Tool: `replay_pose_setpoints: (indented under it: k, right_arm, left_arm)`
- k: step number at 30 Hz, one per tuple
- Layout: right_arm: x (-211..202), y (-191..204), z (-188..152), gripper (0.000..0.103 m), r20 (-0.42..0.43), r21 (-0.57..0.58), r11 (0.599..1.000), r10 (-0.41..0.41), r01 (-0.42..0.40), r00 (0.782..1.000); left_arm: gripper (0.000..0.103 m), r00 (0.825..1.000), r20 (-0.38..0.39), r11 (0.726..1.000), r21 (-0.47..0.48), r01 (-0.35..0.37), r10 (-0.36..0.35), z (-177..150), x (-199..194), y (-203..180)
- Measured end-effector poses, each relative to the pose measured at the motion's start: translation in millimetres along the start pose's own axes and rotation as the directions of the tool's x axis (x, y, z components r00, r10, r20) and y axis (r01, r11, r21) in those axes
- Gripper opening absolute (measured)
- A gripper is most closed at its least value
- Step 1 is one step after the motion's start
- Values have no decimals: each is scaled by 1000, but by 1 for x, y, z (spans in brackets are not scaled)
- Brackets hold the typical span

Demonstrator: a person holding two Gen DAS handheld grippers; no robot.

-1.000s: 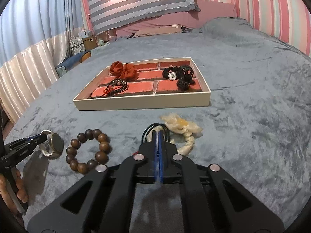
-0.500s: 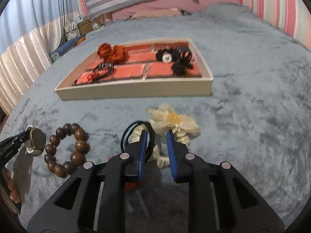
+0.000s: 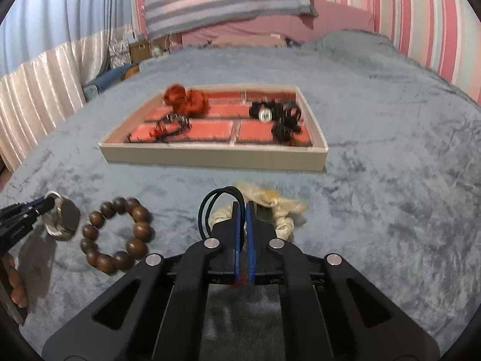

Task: Organize jewelry
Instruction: 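Carry the hair tie and watch into the tray with both tools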

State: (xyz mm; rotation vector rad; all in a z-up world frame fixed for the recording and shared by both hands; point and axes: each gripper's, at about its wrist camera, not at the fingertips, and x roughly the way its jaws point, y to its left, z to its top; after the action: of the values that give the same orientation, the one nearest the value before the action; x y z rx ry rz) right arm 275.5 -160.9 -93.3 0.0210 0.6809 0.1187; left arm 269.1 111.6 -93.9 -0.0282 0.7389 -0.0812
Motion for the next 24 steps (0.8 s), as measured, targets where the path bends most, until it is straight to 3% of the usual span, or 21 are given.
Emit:
replay_pose_setpoints:
  k: [6,12,16,20,24]
  right_arm:
    - [-20,-8,8,5,33,48,996,73,-74,997]
    - [-16,-25,0,5,-23,169,973,166,-160,986]
    - [-6,-40,-10,5,-111,295,931,259,-217,959]
    - [-10,-45,-14,5,-150,312,924,280,-223,948]
    - [-15,-48,-24,7,-175,355,896,346,-269,922]
  left_arm:
    - [11,998,61,1000,-9,6,-6,5,-16,-1]
    - [11,997,75,1000,-2,12,-12,9,-24,-2]
    - [11,998,61,1000,3,14,-14,6,-23,-3]
    - [11,998,53,1000,-4,18,-18,4,-22,-2]
    - [11,999,48,1000,-5,20,-20,3,-22,-1]
